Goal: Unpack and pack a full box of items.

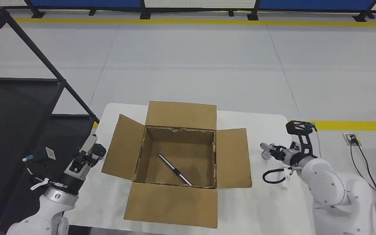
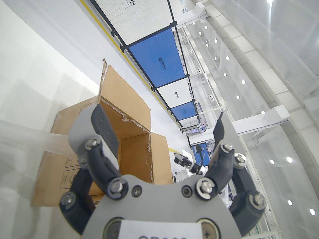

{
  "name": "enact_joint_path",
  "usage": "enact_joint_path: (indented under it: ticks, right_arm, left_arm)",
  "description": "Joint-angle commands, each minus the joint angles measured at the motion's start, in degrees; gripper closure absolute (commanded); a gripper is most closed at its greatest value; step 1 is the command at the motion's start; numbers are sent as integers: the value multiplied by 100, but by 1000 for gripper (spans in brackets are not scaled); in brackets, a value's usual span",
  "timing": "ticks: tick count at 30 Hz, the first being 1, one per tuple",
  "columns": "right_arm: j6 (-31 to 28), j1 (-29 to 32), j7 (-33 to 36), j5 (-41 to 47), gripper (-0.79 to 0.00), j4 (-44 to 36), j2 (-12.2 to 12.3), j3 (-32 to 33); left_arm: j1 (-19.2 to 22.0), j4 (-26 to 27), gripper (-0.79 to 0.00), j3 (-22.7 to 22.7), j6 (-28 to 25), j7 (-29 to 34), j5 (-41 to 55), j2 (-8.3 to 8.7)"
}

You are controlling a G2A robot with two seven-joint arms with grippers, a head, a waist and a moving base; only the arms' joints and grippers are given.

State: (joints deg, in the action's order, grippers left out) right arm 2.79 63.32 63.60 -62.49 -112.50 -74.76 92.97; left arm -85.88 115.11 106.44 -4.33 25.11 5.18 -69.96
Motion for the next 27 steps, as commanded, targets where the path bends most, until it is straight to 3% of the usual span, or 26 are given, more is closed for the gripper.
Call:
enact_joint_path:
  ticks: [1, 7, 16, 27]
  right_arm:
    - [-121, -209, 57, -39, -785, -309, -18, -545]
    - [-474, -1532, 380, 88, -785, 402, -168, -2300]
    - [-460, -3567, 444, 968, -785, 3216, -795, -4709]
    - [-483, -4583, -119, 1925, -785, 5886, -1800, -6303]
  left_arm:
    - [-45, -3, -785, 34, -48, -66, 36, 0]
    - [-214, -58, -785, 335, -164, -224, 308, 5]
    - [-315, -200, -785, 590, -208, -309, 581, 10]
    - [-315, -200, -785, 590, -208, -309, 581, 10]
